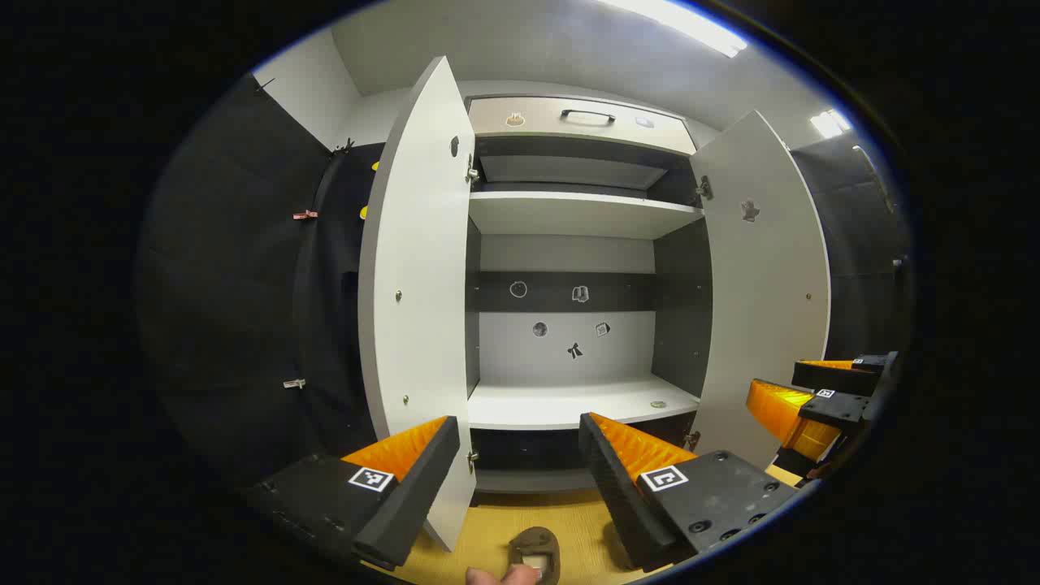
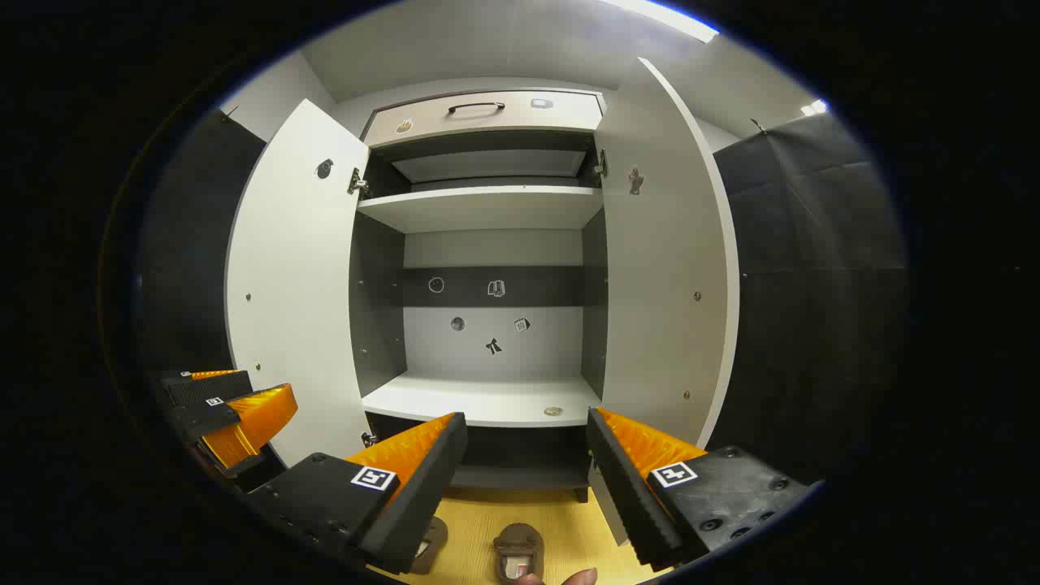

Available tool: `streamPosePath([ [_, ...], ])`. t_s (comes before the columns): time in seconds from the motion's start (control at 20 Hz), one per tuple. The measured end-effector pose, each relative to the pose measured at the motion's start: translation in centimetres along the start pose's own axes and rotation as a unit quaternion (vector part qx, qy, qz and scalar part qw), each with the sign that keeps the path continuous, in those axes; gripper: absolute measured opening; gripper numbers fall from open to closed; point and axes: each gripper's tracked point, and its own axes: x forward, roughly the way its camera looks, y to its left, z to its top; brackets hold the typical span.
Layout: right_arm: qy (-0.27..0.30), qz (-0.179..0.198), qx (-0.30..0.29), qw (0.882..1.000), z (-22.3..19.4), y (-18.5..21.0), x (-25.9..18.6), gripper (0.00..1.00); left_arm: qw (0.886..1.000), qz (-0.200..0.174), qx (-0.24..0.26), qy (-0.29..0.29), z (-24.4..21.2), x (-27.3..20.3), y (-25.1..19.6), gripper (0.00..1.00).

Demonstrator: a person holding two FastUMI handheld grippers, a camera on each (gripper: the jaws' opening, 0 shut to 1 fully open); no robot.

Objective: Grab one shoe with the right hand and put it into the shoe cabinet, grab the other shoe with the left hand and put it into the shoe cabinet; then close the right door with the right hand and the left door with the left hand.

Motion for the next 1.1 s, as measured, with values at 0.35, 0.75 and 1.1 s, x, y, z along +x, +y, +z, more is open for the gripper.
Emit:
streamPosePath([
  [0.35,0.001,0.005,0.002,1.0,-0.3,0.3,0.4,0.98,1.0,-0.002,0.006,-0.004,0.1,0.5,-0.5,0.94],
  [0.75,0.0,0.002,0.0,1.0,-0.5,0.3,0.8,0.98,1.0,-0.006,0.006,-0.004,-0.1,1.1,-0.4,0.95],
  [1.1,0.043,0.015,0.008,0.999,-4.6,1.5,0.5,0.95,1.0,-0.014,0.001,-0.023,0.5,0.7,-0.2,0.95],
])
